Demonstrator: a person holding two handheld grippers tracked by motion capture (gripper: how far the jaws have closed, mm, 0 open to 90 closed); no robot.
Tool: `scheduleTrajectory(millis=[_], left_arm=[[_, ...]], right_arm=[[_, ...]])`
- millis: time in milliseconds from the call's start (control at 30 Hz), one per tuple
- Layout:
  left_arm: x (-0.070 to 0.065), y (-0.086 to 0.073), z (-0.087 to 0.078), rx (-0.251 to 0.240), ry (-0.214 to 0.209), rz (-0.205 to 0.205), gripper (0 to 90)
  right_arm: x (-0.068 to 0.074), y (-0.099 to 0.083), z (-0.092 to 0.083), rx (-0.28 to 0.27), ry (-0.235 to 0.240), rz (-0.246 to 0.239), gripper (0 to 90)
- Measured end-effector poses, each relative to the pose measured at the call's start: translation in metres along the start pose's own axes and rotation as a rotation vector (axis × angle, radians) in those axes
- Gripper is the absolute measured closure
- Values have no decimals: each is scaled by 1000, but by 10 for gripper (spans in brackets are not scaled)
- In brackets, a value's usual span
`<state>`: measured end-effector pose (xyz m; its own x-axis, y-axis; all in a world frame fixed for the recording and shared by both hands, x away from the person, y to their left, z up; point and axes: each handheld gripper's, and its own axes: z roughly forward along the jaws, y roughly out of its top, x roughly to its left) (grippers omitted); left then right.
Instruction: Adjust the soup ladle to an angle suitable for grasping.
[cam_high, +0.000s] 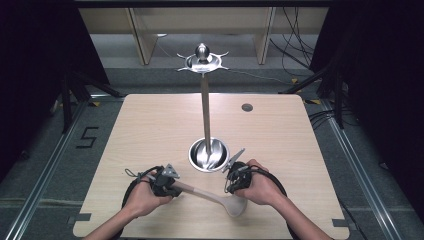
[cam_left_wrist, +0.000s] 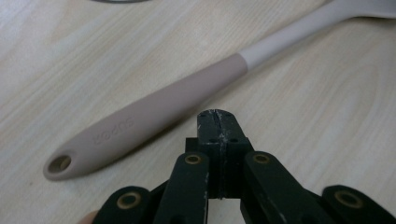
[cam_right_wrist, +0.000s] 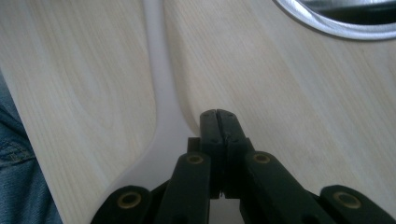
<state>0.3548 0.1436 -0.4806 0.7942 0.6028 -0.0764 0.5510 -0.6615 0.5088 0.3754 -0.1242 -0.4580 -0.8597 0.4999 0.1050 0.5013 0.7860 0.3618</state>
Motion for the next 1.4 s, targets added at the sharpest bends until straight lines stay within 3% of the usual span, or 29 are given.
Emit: scheduleTrajectory(millis=[167, 200, 367, 400, 500, 667, 733, 900, 933, 1067, 1133, 1200, 1233, 1267, 1300, 1367, 1400], left_arm=[[1, 5, 6, 11, 2, -12, 892], [1, 6, 7, 15, 4, -11, 892], [1, 6, 9, 25, 13, -21, 893], [1, 5, 9, 24, 15, -23, 893], [2, 6, 9, 30, 14, -27, 893], [1, 9, 11, 35, 38, -15, 894], [1, 11, 12, 40, 59, -10, 894], [1, 12, 12, 45, 58, -14, 894], [1, 12, 13, 46, 59, -15, 894], [2, 13, 13, 46, 62, -22, 894], [3, 13, 14, 40, 66, -26, 894], [5, 14, 13, 43, 66, -26, 893], [5, 14, 13, 43, 66, -26, 893], [5, 14, 14, 44, 67, -31, 893], [5, 14, 14, 44, 66, -37, 892], [7, 13, 14, 33, 75, -52, 891], [7, 13, 14, 30, 73, -56, 890]], right_arm=[[5, 11, 9, 58, -10, 2, 900], [5, 16, 15, 78, -11, -50, 900], [8, 22, 26, 131, -26, -88, 900], [7, 23, 29, 140, -34, -126, 900], [10, 25, 32, 151, -39, -108, 900], [10, 28, 33, 167, -44, -128, 900], [13, 29, 33, 196, -49, -87, 900], [13, 29, 32, 199, -43, -88, 900], [11, 29, 34, 189, -37, -116, 900], [14, 29, 34, 195, -9, -134, 900], [16, 29, 35, 201, 17, -133, 900], [22, 30, 33, 218, 18, -91, 900], [22, 30, 33, 218, 18, -91, 900], [20, 29, 36, 201, 28, -137, 900], [25, 30, 35, 214, 48, -106, 900], [25, 30, 35, 200, 70, -130, 900], [29, 31, 34, 204, 87, -102, 900]])
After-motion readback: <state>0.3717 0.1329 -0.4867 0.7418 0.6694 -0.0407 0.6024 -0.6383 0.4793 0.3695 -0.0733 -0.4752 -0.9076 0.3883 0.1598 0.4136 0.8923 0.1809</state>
